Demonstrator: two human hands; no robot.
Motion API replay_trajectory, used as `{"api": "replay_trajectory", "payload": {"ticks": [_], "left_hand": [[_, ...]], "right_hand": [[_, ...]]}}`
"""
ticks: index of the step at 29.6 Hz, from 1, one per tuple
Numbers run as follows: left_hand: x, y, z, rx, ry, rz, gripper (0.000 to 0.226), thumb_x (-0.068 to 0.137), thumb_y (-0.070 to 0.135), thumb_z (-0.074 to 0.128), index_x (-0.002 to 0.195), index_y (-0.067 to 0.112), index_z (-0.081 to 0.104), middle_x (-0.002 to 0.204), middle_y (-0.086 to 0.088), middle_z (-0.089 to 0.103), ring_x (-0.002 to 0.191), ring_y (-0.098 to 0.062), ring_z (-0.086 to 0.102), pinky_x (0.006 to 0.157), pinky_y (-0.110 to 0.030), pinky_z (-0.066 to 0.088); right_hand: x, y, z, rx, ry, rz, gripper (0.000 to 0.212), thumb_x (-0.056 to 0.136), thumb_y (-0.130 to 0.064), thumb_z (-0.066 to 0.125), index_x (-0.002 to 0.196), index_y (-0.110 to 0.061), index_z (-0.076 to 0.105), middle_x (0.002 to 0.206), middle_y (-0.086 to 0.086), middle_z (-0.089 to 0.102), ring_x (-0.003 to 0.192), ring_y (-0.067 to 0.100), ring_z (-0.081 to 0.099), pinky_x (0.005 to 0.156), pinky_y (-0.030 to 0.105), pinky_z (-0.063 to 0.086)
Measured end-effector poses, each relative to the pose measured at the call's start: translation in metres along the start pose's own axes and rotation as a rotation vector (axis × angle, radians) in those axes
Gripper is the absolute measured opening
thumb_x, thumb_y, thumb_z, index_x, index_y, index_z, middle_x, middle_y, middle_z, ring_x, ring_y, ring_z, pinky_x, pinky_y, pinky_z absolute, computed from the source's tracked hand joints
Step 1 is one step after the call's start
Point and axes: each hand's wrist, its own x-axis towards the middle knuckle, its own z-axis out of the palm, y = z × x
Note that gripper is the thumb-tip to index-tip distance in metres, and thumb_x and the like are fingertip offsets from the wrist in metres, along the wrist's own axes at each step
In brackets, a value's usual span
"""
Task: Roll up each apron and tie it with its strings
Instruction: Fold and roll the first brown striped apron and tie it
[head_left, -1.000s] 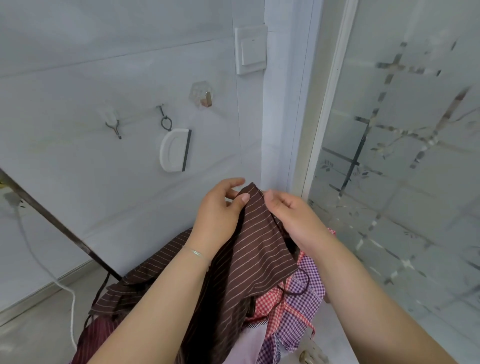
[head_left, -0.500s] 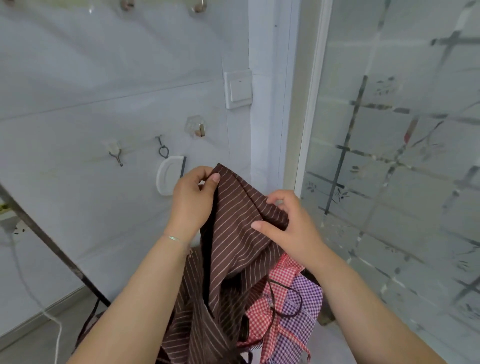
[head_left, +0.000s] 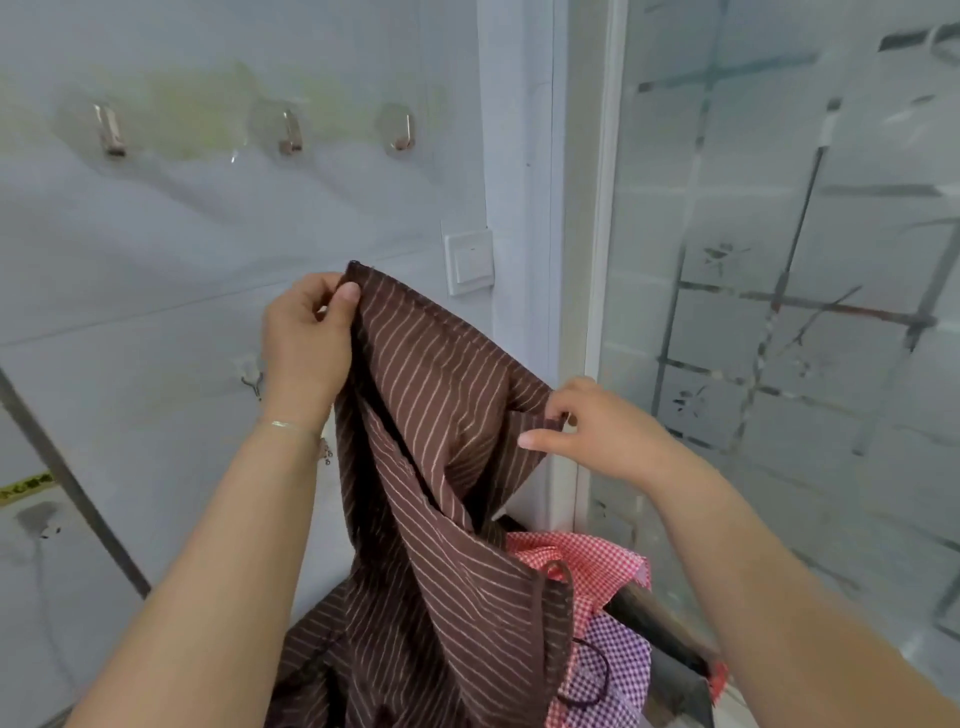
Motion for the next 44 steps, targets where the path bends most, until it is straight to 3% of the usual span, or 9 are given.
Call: {"api": "replay_trajectory", "payload": {"ticks": [5, 12, 16, 20, 24, 29, 33, 37, 44], "left_hand": [[0.024, -0.025, -0.032, 0.095, 0.191, -0.05, 0.016, 0.094, 0.022, 0.051, 0.083, 0.015, 0.062, 0.069, 0.01, 0.054, 0.066, -0.004, 0.048, 0.071, -0.026, 0.04], [0.01, -0.013, -0.013, 0.077, 0.019, -0.021, 0.021, 0.095, 0.02, 0.052, 0.078, 0.018, 0.063, 0.071, 0.006, 0.059, 0.071, -0.01, 0.053, 0.069, -0.03, 0.043], [0.001, 0.004, 0.0, -0.052, -0.026, -0.028, 0.025, 0.097, 0.016, 0.051, 0.078, 0.026, 0.065, 0.073, 0.01, 0.064, 0.068, -0.004, 0.057, 0.069, -0.021, 0.047], [-0.005, 0.013, 0.0, -0.13, -0.062, -0.064, 0.026, 0.098, 0.013, 0.051, 0.079, 0.022, 0.065, 0.075, 0.005, 0.064, 0.071, -0.008, 0.057, 0.071, -0.024, 0.048], [-0.015, 0.022, 0.002, -0.161, -0.215, -0.105, 0.023, 0.099, 0.013, 0.052, 0.08, 0.015, 0.065, 0.075, 0.0, 0.064, 0.07, -0.012, 0.058, 0.069, -0.026, 0.05], [-0.015, 0.031, 0.003, -0.122, -0.264, -0.053, 0.022, 0.097, 0.013, 0.054, 0.081, 0.016, 0.067, 0.078, -0.001, 0.067, 0.074, -0.014, 0.06, 0.074, -0.033, 0.051], [0.008, 0.034, -0.011, -0.08, 0.068, 0.099, 0.015, 0.093, 0.015, 0.055, 0.084, 0.022, 0.066, 0.078, 0.006, 0.064, 0.076, -0.011, 0.056, 0.075, -0.029, 0.048], [0.043, 0.046, -0.043, -0.058, 0.34, 0.256, 0.016, 0.089, 0.021, 0.051, 0.092, 0.017, 0.066, 0.074, 0.014, 0.059, 0.071, -0.003, 0.051, 0.072, -0.022, 0.043], [0.028, -0.02, -0.047, 0.302, 0.207, -0.002, 0.021, 0.094, 0.018, 0.053, 0.084, 0.007, 0.067, 0.074, -0.002, 0.056, 0.074, -0.014, 0.049, 0.064, -0.026, 0.032]], "right_hand": [[-0.002, 0.017, -0.037, -0.001, 0.071, 0.003, 0.057, 0.077, -0.063, 0.062, 0.053, -0.017, 0.037, 0.063, -0.007, 0.041, 0.057, 0.011, 0.041, 0.059, 0.03, 0.032], [-0.004, -0.015, -0.004, 0.32, 0.148, 0.01, 0.025, 0.081, -0.05, 0.07, 0.092, -0.028, 0.064, 0.103, -0.013, 0.062, 0.092, 0.006, 0.059, 0.08, 0.027, 0.047], [-0.001, -0.024, 0.044, 0.253, -0.028, 0.029, 0.045, 0.084, -0.046, 0.068, 0.124, -0.031, 0.053, 0.129, -0.011, 0.053, 0.117, 0.008, 0.051, 0.095, 0.028, 0.042], [-0.006, -0.031, 0.052, 0.637, 0.238, -0.033, 0.059, 0.088, -0.036, 0.067, 0.137, -0.033, 0.035, 0.137, -0.016, 0.047, 0.124, -0.001, 0.045, 0.105, 0.023, 0.034], [0.0, -0.055, 0.023, 0.742, 0.356, -0.171, 0.046, 0.087, -0.034, 0.067, 0.125, -0.036, 0.041, 0.134, -0.021, 0.049, 0.124, -0.01, 0.042, 0.107, 0.016, 0.029], [0.005, -0.077, 0.009, 0.641, 0.256, -0.187, 0.017, 0.086, -0.036, 0.069, 0.098, -0.024, 0.064, 0.102, -0.011, 0.066, 0.092, 0.001, 0.063, 0.081, 0.02, 0.05], [0.007, -0.071, 0.014, 0.406, 0.146, -0.153, 0.033, 0.09, -0.046, 0.06, 0.089, -0.015, 0.07, 0.091, 0.0, 0.068, 0.085, 0.016, 0.064, 0.08, 0.034, 0.051], [0.01, -0.045, 0.016, 0.046, 0.027, -0.013, 0.042, 0.096, -0.05, 0.046, 0.081, -0.016, 0.066, 0.075, 0.002, 0.065, 0.072, 0.02, 0.062, 0.062, 0.028, 0.044], [0.004, -0.009, -0.058, 0.004, 0.45, 0.128, 0.051, 0.09, -0.056, 0.054, 0.061, -0.013, 0.057, 0.059, 0.003, 0.053, 0.061, 0.023, 0.054, 0.056, 0.032, 0.038]]}}
